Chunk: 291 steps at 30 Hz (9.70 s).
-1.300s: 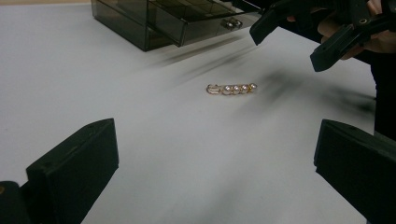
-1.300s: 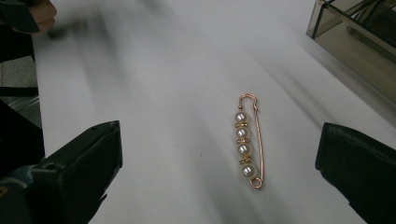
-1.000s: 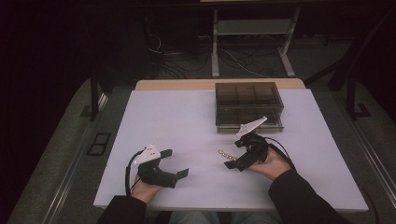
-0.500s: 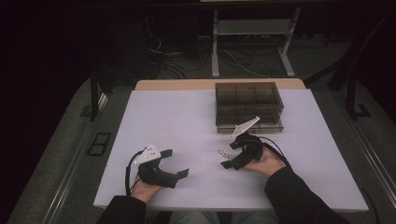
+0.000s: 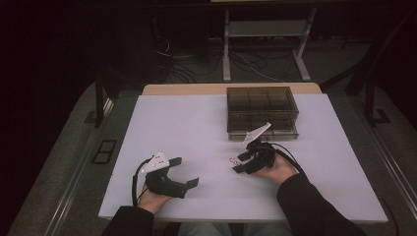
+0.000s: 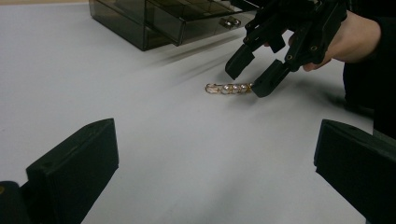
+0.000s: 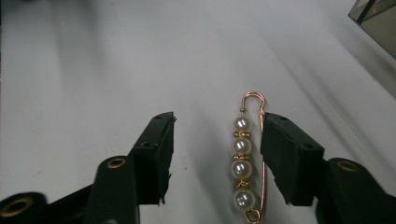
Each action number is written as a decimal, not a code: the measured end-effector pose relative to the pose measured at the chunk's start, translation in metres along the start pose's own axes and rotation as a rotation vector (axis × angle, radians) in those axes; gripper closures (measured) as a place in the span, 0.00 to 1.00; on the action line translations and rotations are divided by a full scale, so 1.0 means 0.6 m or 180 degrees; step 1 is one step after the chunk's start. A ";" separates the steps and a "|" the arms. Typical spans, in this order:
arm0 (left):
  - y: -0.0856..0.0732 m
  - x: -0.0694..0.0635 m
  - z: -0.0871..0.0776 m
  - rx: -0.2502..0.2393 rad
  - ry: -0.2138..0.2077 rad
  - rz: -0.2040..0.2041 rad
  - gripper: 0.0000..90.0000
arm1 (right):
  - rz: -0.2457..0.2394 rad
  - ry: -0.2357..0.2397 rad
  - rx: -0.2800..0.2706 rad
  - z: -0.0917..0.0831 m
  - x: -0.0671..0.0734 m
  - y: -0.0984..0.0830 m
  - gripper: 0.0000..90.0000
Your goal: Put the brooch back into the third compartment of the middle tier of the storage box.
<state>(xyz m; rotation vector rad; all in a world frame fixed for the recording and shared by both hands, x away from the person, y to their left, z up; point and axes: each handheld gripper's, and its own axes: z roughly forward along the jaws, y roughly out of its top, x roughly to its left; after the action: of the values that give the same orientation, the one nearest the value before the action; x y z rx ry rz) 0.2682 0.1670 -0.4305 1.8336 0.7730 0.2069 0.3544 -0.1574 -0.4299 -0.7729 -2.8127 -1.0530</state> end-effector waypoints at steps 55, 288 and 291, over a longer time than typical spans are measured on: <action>0.000 0.000 0.001 0.0007 -0.0003 0.0005 0.00 | -0.0156 -0.0129 0.0106 -0.031 -0.004 0.005 0.88; -0.003 -0.001 0.000 0.0038 0.0021 -0.0002 0.00 | 0.0635 -0.0846 -0.0370 -0.225 -0.128 -0.051 0.01; -0.003 -0.001 0.000 0.0033 0.0026 -0.0004 0.00 | 0.0655 -0.0813 -0.0411 -0.228 -0.113 -0.048 0.00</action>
<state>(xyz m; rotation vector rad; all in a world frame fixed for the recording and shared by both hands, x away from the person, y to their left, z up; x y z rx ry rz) 0.2672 0.1672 -0.4321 1.8429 0.7823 0.2100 0.3822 -0.2912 -0.3565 -1.2641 -2.8024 -1.1854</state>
